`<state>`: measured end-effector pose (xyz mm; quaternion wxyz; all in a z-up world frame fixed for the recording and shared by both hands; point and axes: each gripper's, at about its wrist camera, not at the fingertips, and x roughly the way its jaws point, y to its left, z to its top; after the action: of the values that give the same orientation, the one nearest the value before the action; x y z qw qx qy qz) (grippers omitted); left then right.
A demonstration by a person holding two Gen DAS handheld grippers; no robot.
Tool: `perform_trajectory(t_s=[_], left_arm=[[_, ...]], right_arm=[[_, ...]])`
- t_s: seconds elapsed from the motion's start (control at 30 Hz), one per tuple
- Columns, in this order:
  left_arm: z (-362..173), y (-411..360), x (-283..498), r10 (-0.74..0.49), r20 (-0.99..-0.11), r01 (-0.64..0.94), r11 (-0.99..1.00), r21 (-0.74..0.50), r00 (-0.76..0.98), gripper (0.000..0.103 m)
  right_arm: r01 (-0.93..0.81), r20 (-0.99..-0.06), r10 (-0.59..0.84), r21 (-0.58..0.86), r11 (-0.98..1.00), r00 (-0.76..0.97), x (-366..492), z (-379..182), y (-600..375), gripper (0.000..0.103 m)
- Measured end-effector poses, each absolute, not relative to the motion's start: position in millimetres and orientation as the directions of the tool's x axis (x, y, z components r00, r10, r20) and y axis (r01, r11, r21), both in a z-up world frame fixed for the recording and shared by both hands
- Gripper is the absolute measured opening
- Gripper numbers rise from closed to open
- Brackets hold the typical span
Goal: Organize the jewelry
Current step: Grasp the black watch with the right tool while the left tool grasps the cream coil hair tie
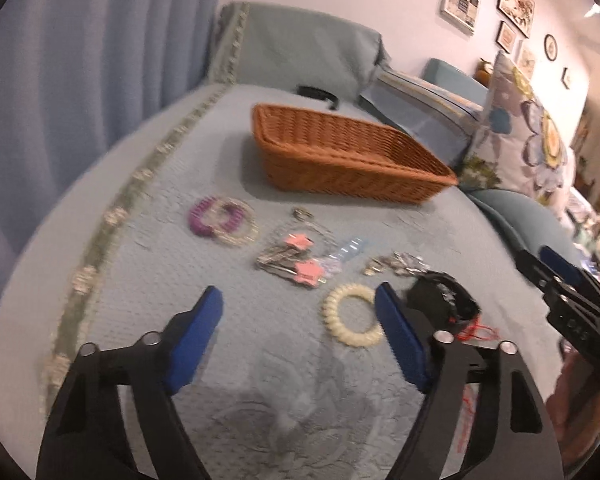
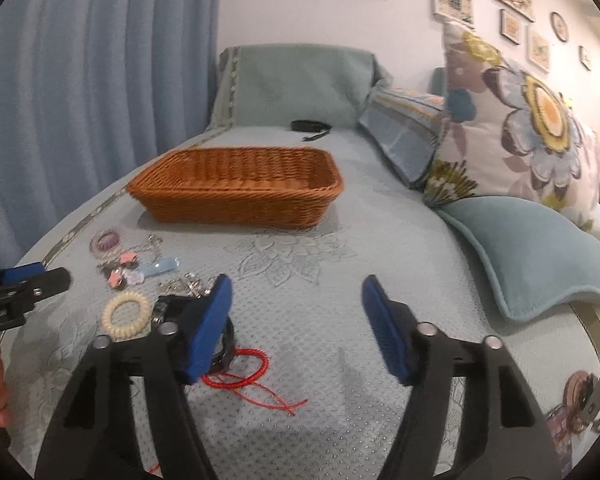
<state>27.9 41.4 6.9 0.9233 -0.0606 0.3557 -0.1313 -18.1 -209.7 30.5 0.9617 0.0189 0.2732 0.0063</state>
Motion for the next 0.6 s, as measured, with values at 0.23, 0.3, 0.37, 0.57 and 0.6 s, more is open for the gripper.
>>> perform_trajectory(t_s=[0.23,0.3,0.37,0.57,0.6], left_arm=[[-18,11,49,-0.328,-0.718,0.247,0.944,-0.219,0.614,0.042],[-27,5,54,-0.324,-0.742,0.243,0.945,-0.221,0.587,0.037],[-31,5,57,-0.318,-0.747,0.237,0.947,-0.217,0.584,0.037],[-33,1,61,-0.297,-0.756,0.238,0.952,-0.191,0.583,0.036],[-33,-1,61,-0.284,-0.760,0.241,0.955,-0.172,0.585,0.036]], right_arm=[[-0.125,-0.638,0.194,0.152,0.980,0.745,3,15,-199,0.042],[-0.136,-0.664,0.217,0.172,0.976,0.715,9,9,-195,0.037],[-0.138,-0.689,0.211,0.160,0.977,0.694,17,2,-189,0.036],[-0.157,-0.752,0.230,0.169,0.973,0.618,36,-18,-179,0.022],[-0.161,-0.758,0.236,0.173,0.972,0.609,37,-20,-178,0.019]])
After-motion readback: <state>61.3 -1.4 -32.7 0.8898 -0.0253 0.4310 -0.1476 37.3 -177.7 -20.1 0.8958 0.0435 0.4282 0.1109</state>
